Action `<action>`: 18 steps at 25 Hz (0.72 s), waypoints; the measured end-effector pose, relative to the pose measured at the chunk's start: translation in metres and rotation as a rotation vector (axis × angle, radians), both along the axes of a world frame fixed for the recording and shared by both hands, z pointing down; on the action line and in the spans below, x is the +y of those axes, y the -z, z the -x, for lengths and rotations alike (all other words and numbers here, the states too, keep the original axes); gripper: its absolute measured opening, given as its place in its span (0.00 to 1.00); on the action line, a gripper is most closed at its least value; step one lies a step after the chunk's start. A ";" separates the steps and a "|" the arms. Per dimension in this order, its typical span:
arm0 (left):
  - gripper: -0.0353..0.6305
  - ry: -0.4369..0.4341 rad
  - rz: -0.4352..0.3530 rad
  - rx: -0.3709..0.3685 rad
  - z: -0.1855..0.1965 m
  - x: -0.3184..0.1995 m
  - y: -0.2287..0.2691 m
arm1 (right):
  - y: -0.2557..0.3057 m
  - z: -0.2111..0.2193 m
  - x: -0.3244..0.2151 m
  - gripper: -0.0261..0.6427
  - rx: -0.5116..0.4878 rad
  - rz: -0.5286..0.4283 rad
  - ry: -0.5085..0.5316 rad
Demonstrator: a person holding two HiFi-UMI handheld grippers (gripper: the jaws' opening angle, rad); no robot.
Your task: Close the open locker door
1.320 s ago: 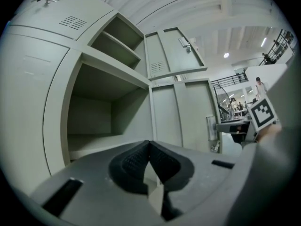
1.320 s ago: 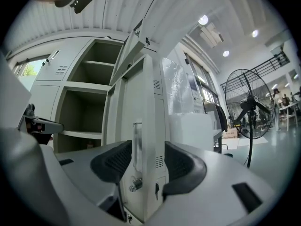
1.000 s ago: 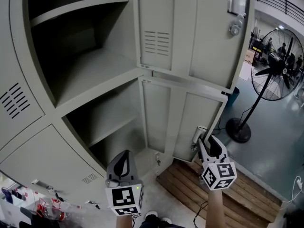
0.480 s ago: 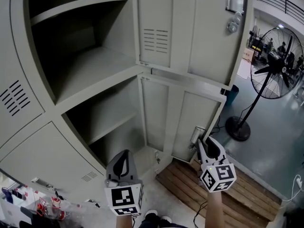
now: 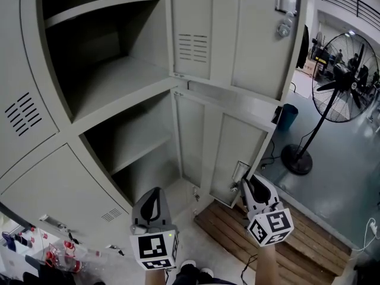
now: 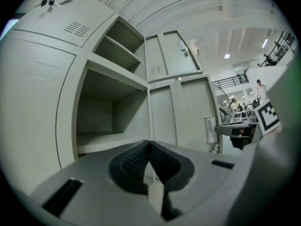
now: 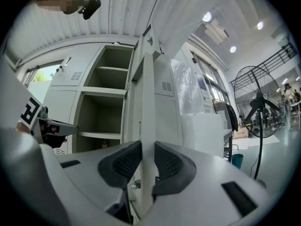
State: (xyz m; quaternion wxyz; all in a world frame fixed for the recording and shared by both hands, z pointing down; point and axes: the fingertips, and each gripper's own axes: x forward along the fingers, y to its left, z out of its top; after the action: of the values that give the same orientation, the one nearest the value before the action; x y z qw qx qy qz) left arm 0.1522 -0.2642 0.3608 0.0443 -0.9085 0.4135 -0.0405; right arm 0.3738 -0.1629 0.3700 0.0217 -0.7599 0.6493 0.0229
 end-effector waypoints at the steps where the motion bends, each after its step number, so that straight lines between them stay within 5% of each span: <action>1: 0.06 0.001 0.000 0.001 0.001 0.002 0.000 | 0.000 0.004 0.001 0.19 0.001 0.000 0.005; 18: 0.06 0.063 0.006 0.002 0.029 0.024 -0.004 | 0.002 0.081 0.016 0.19 0.026 -0.003 0.190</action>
State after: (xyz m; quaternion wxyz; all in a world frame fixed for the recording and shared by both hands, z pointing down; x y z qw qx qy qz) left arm 0.1236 -0.2404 0.3644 0.0396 -0.8953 0.4417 -0.0422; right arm 0.2925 -0.1466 0.3678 0.0162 -0.6943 0.7188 0.0315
